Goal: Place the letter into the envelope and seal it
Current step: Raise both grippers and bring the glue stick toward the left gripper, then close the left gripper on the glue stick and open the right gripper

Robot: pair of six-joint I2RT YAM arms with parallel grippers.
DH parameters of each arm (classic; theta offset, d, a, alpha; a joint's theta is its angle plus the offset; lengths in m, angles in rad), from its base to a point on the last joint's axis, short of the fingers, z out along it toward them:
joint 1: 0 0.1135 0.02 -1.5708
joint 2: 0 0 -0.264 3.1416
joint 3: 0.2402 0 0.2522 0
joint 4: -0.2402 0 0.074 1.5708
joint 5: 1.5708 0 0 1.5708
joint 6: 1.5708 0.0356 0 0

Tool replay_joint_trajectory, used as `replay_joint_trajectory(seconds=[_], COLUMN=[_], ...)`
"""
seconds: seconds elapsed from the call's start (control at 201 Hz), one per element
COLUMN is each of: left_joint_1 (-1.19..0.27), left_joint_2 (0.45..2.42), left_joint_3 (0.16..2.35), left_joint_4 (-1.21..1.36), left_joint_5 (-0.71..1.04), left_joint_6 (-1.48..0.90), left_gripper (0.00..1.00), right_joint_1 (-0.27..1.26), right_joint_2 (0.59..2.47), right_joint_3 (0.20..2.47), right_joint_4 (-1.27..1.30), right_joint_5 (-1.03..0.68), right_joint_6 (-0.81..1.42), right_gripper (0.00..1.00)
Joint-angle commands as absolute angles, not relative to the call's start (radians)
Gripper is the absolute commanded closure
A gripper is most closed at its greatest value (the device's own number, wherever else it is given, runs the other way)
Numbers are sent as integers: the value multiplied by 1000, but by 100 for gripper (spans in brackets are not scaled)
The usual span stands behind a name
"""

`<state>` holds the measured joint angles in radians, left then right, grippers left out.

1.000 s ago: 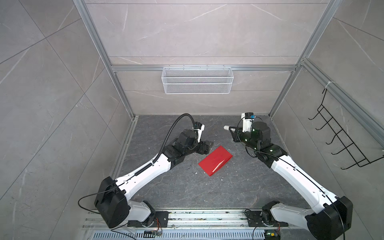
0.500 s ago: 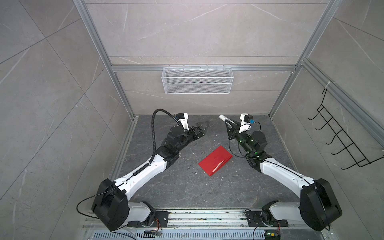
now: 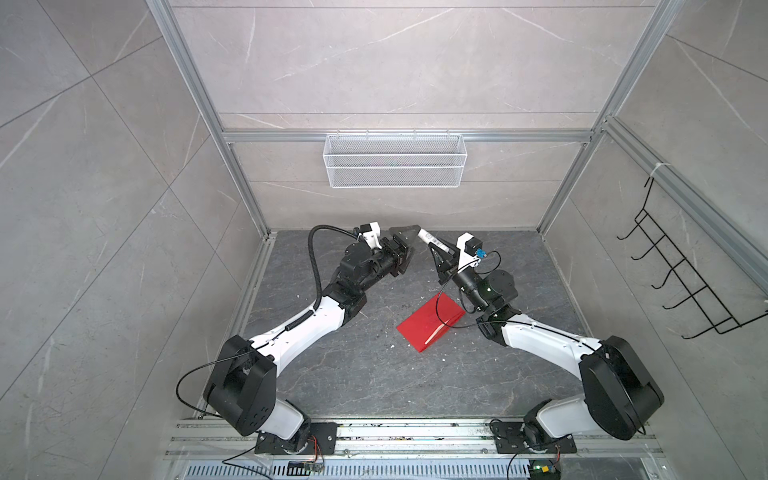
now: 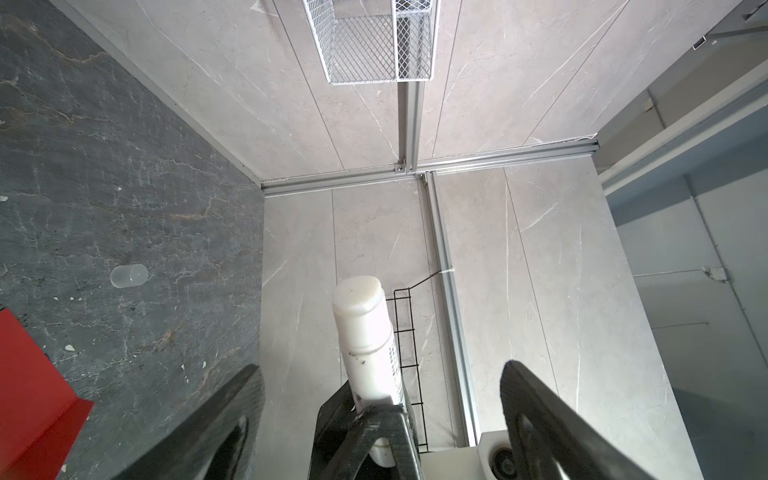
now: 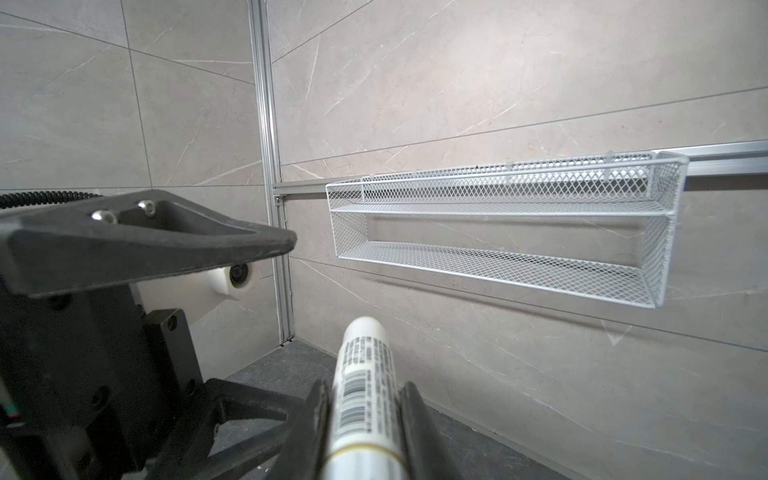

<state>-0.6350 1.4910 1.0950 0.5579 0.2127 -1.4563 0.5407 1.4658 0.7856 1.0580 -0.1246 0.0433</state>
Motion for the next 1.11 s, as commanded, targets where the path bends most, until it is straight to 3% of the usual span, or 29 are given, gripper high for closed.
replay_joint_trajectory(seconds=[0.0,0.956,1.105], left_joint_1=[-647,-657,-657], left_joint_2=[1500,1500,1500], left_joint_3=[1139,1140,1140], left_joint_4=[588,545,545], left_joint_5=[216,160,160], left_joint_6=[-1515,-1490,-1475], left_gripper=[13,67,80], right_joint_1=[557,600,601], right_joint_2=[1485,1503,1504], right_joint_3=[831,822,822], right_joint_4=[1111,1099,1097], right_joint_5=[-126,-173,-183], right_joint_6=[2,-13,1], right_gripper=[100,100,100])
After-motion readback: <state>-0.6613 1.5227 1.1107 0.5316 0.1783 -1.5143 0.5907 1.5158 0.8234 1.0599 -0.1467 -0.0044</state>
